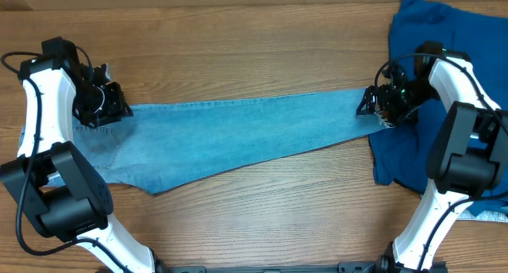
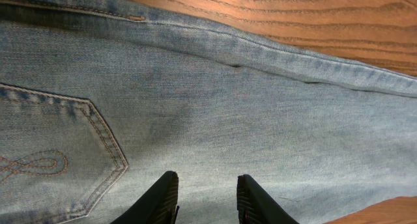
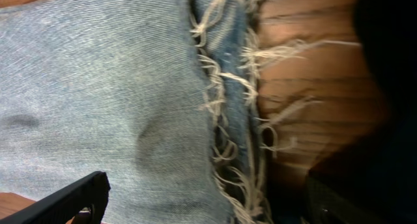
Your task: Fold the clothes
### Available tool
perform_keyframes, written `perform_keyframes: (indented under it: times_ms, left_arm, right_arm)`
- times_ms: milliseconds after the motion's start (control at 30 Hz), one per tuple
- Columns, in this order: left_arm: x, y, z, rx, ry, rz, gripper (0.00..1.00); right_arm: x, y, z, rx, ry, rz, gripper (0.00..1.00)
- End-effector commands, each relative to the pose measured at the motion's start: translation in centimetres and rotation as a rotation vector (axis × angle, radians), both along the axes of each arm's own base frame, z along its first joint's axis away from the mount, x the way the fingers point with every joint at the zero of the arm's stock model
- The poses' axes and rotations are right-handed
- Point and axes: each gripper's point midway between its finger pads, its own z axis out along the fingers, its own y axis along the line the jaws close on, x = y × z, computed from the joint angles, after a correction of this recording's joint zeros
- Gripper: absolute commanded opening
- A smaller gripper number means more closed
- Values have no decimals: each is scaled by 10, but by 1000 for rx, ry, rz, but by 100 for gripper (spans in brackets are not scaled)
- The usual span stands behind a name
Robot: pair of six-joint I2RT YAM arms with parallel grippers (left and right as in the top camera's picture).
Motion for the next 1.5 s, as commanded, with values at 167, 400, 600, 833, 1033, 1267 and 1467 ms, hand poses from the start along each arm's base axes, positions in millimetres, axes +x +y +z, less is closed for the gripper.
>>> perform_keyframes:
  times_ms: [167, 400, 600, 833, 1033, 1267, 1467]
  left_arm:
    - [3, 0, 10, 24, -25, -30, 34]
    - [2, 0, 10, 23, -23, -30, 34]
    - [0, -1, 9, 20, -14, -30, 35]
    - [0, -1, 9, 20, -14, -30, 35]
    - [-1, -2, 9, 18, -8, -30, 35]
    - [-2, -2, 9, 17, -7, -30, 35]
    - [-2, -2, 9, 16, -4, -30, 36]
  right_arm:
    - [2, 23, -16, 41, 25, 43, 93]
    - [-6, 24, -15, 44, 62, 41, 64]
    - [-5, 24, -15, 45, 56, 40, 4]
    - [25, 5, 32, -3, -25, -23, 4]
    - [44, -95, 94, -265, -99, -301, 4]
    - [33, -151, 122, -270, -144, -405, 4]
    - [46, -78, 140, -135, -201, -211, 4]
